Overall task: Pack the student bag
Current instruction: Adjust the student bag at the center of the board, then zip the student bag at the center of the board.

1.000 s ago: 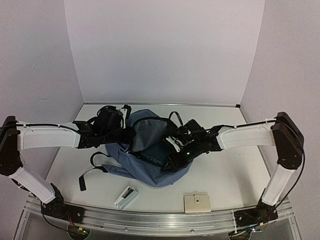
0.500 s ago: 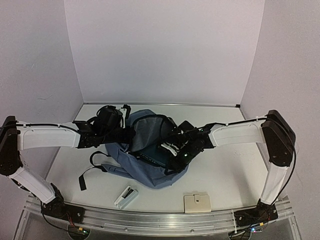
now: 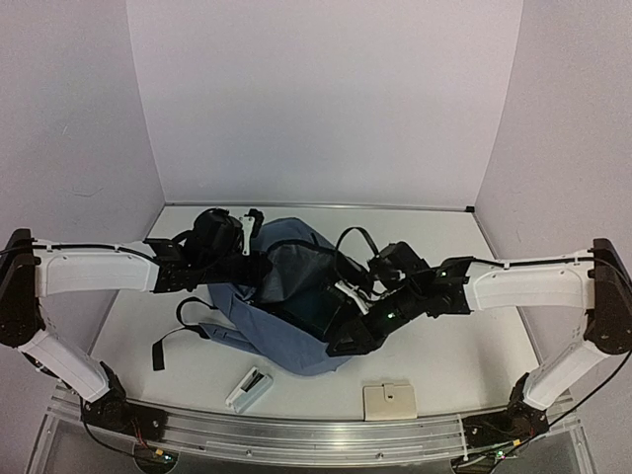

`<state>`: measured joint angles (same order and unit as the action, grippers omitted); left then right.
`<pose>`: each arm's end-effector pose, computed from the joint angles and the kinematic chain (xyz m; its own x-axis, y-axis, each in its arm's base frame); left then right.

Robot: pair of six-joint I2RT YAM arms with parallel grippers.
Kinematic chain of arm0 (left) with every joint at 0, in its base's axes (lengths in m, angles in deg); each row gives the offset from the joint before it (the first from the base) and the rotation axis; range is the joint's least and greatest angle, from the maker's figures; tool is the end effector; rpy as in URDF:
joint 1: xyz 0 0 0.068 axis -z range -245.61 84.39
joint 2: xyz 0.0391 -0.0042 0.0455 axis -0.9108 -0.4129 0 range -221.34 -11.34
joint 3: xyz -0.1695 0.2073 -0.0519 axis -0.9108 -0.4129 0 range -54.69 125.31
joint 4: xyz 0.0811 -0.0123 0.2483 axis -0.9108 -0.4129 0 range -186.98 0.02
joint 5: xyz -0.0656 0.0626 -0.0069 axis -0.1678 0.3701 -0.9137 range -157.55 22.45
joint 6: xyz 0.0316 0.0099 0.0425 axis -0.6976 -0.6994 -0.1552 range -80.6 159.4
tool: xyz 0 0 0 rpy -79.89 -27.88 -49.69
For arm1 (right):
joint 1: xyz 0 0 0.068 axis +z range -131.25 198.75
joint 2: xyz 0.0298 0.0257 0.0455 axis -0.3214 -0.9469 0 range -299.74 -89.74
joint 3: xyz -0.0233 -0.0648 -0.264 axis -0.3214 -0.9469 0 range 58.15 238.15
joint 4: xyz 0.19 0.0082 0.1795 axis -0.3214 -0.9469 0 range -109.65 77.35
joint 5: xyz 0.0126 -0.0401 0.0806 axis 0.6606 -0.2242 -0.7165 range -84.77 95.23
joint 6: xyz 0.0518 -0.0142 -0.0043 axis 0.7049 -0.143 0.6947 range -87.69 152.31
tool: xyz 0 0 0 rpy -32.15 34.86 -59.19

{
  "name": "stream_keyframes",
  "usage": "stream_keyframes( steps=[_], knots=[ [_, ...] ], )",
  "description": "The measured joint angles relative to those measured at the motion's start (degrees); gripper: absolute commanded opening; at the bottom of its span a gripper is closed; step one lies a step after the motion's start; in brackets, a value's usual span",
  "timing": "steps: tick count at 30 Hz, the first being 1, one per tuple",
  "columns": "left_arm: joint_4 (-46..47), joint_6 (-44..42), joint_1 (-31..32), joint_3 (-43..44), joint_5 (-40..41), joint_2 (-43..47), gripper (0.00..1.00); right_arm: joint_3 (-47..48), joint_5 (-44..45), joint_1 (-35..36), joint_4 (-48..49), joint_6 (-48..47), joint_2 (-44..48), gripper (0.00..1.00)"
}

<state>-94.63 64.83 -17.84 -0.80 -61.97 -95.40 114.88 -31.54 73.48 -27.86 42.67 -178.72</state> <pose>0.2207 -0.2380 0.2423 -0.6398 0.0692 -0.7654 0.4525 0.8389 -0.3024 0.1697 0.2767 0.2219 -0.5782 -0.5680 -0.5857 -0.7967 0.2382 0.5554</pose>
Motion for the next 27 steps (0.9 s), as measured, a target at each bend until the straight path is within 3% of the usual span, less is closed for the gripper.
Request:
stream_keyframes(
  steps=[5,8,10,11,14,17,21,27],
  knots=[
    [0.21,-2.75,1.2,0.47,-8.28,-1.17,0.0,-5.0,0.18,0.73,2.34,5.17,8.24,0.66],
    [-0.8,-4.6,4.16,2.08,-11.74,-3.36,0.0,-6.6,1.63,0.82,2.82,7.85,16.69,0.76],
    [-2.13,-5.58,6.61,3.75,-13.73,-5.31,0.02,-6.71,3.0,0.86,3.64,9.33,22.06,0.78],
    [-2.62,-5.91,7.73,4.48,-14.89,-6.14,0.09,-6.72,3.87,0.86,4.38,10.18,24.7,0.78],
    [-3.06,-5.97,9.91,5.65,-18.82,-7.14,0.47,-6.72,7.54,0.86,6.3,12.48,30.19,0.75],
    [-3.13,-5.18,10.82,5.77,-22.3,-6.38,0.7,-6.61,11.0,0.86,7.4,14.5,30.9,0.71],
    [-3.9,-2.93,10.68,5.7,-22.6,-3.35,0.84,-6.59,13.99,1.31,8.91,17.1,26.39,0.69],
    [-10.03,3.58,7.63,5.72,-15.78,4.96,0.89,-4.6,17.69,5.44,10.02,19.52,16.95,0.64]
  ],
)
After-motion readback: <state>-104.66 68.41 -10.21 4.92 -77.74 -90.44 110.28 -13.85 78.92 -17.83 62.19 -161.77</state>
